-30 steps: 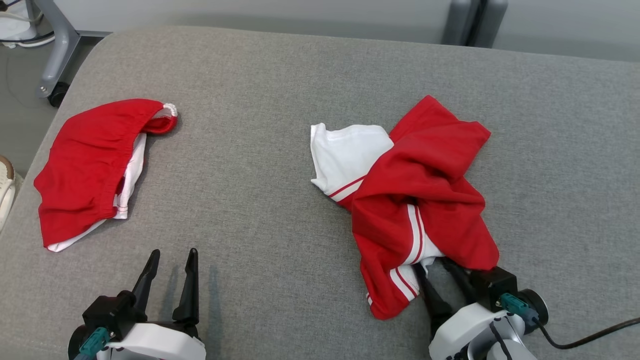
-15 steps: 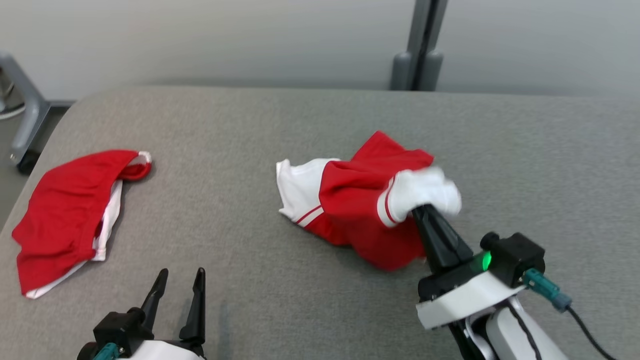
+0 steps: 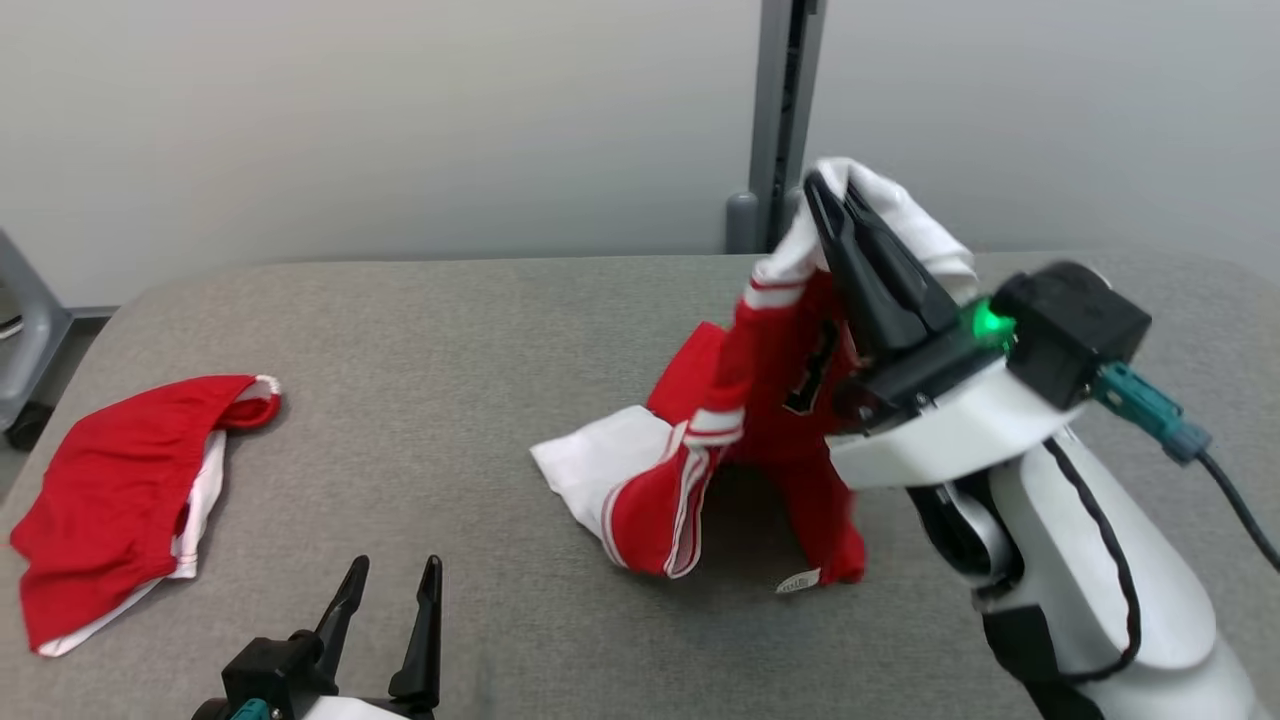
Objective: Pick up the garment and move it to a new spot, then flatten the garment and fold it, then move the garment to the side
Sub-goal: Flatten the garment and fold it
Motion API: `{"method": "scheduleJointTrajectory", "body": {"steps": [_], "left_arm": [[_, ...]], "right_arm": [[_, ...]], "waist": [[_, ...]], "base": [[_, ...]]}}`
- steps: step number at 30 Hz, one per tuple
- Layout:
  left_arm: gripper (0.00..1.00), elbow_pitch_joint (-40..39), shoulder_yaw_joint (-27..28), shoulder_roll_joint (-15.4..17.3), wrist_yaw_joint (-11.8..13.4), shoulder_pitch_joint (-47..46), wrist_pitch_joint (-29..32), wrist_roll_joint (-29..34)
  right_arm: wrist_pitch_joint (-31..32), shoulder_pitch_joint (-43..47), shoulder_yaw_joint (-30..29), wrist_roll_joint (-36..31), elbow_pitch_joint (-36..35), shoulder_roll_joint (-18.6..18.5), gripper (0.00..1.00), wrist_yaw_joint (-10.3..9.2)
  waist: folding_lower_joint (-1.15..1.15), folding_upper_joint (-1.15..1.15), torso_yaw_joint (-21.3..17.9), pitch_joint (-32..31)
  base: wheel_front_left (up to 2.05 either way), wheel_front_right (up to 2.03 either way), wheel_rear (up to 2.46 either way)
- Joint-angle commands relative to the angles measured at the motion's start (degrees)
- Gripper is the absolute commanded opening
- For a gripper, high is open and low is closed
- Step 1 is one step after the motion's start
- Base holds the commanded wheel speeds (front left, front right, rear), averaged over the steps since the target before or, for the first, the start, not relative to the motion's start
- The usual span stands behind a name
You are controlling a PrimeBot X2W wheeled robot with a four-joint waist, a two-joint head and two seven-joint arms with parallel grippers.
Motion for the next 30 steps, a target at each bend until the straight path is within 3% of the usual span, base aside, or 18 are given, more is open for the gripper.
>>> {"method": "scheduleJointTrajectory", "body": {"steps": [1,10,17,22,29,30], "left_arm": [[1.00,0.07,-0.05,0.22,0.11,0.66,-0.11,-0.28],[1.00,0.61,-0.31,0.21,-0.57,-0.22,-0.11,0.18],[1.00,0.35,-0.71,0.24,-0.98,-2.19,-0.11,-0.42],[1.00,-0.17,-0.24,0.24,-1.27,-3.58,-0.11,-0.54],[1.00,-0.44,-0.43,0.21,-1.63,-6.90,-0.11,-0.73],[1.00,-0.43,-0.56,0.22,-1.74,-7.43,-0.11,-0.67]], "right_arm": [[0.08,-2.43,0.40,0.19,0.41,-0.20,0.00,0.10],[-0.82,-20.87,2.37,1.10,5.11,1.69,0.00,0.09],[-1.83,-32.56,-5.35,3.13,8.10,2.81,0.00,0.06],[-1.88,-31.93,-11.61,0.03,10.53,1.17,0.00,0.05],[-1.61,-23.35,-19.93,-7.30,27.21,-6.70,0.00,0.06],[-1.58,-22.27,-21.78,-8.23,29.78,-7.55,0.04,0.06]], "waist": [[0.00,0.00,1.45,0.41],[0.00,0.00,5.85,3.05],[0.00,0.00,8.01,6.63],[0.00,0.00,8.28,9.06],[0.00,0.00,8.81,14.03],[0.00,0.00,8.98,14.67]], "base": [[0.00,0.00,0.00],[0.00,0.00,0.00],[0.00,0.00,0.00],[0.00,0.00,0.00],[0.00,0.00,0.00],[0.00,0.00,0.00]]}}
